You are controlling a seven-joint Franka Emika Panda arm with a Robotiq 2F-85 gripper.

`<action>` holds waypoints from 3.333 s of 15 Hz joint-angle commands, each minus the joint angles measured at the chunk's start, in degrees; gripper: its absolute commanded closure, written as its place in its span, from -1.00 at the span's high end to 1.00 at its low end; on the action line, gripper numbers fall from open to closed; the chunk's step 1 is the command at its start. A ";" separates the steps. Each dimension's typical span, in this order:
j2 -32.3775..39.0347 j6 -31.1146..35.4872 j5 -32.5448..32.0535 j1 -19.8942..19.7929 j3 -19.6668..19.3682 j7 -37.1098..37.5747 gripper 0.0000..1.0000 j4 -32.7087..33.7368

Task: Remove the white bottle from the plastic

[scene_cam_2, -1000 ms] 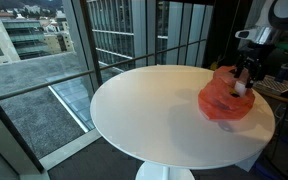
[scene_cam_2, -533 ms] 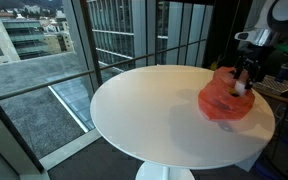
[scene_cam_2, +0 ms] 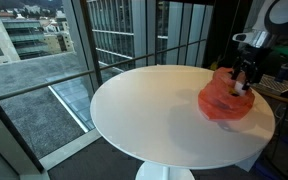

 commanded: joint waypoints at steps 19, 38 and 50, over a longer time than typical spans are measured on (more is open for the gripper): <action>0.14 0.26 -0.08 -0.88 0.62 1.08 0.37 1.52; -0.46 -3.54 -1.10 -1.55 0.22 -0.53 0.31 1.07; -3.53 -4.84 0.60 -1.27 0.55 0.82 -0.46 0.83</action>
